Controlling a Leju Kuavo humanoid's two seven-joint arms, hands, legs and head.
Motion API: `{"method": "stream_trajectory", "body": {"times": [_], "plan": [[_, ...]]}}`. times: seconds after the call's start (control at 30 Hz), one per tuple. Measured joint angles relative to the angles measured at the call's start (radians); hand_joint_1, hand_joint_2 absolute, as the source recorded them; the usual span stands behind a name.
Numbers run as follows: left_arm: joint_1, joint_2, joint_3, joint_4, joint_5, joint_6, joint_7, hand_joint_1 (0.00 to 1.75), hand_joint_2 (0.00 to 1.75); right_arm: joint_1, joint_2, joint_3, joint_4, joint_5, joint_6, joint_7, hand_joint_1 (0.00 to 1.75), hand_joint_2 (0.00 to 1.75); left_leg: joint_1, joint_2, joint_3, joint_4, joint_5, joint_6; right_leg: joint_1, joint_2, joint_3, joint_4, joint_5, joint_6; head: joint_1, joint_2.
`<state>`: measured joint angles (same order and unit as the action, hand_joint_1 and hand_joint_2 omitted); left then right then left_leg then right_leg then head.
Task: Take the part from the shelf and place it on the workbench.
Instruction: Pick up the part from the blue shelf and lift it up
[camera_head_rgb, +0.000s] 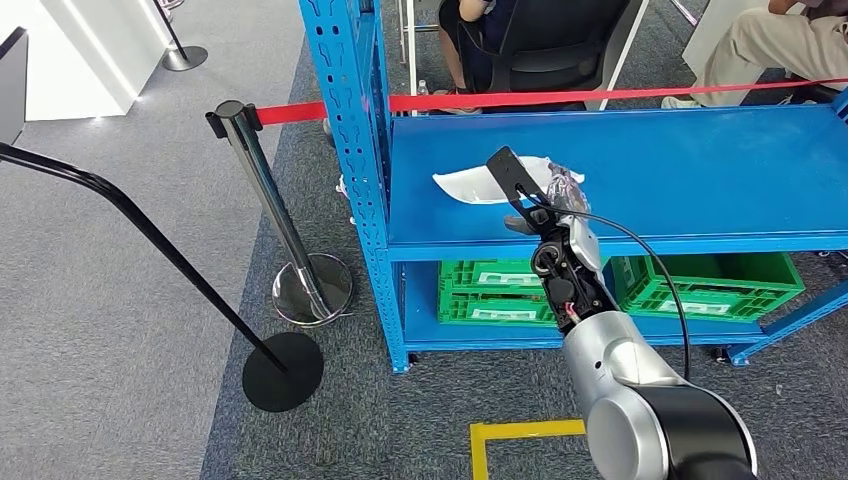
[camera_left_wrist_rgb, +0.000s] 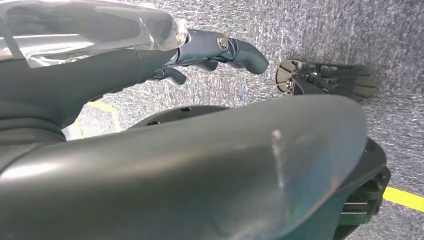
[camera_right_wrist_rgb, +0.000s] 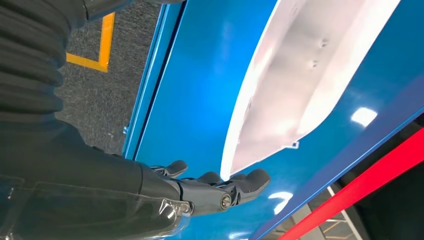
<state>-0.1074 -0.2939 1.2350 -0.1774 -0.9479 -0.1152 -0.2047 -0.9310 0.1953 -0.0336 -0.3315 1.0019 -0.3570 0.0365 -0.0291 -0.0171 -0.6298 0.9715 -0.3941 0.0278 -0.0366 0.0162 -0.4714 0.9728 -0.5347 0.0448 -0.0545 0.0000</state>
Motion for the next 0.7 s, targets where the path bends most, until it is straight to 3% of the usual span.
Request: {"method": "stream_trajectory", "body": {"times": [0.5, 0.7], "plan": [[0.000, -0.004, 0.012, 0.000, 0.043, -0.016, 0.007, 0.00, 0.00, 0.010, 0.037, 0.009, 0.001, -0.007, 0.023, 0.000, 0.00, 1.75, -0.001, 0.000, 0.000, 0.002, -0.001, 0.001, -0.002, 0.000, 0.001, -0.001, 0.000, 0.000, 0.000, 0.000], [-0.001, -0.002, 0.030, 0.000, 0.052, -0.023, 0.004, 0.00, 0.00, 0.019, 0.038, 0.009, 0.002, -0.018, 0.023, 0.000, 0.00, 1.75, -0.007, -0.001, -0.002, 0.008, -0.009, 0.013, -0.009, 0.001, 0.003, -0.003, -0.002, 0.006, 0.000, 0.000]]}}
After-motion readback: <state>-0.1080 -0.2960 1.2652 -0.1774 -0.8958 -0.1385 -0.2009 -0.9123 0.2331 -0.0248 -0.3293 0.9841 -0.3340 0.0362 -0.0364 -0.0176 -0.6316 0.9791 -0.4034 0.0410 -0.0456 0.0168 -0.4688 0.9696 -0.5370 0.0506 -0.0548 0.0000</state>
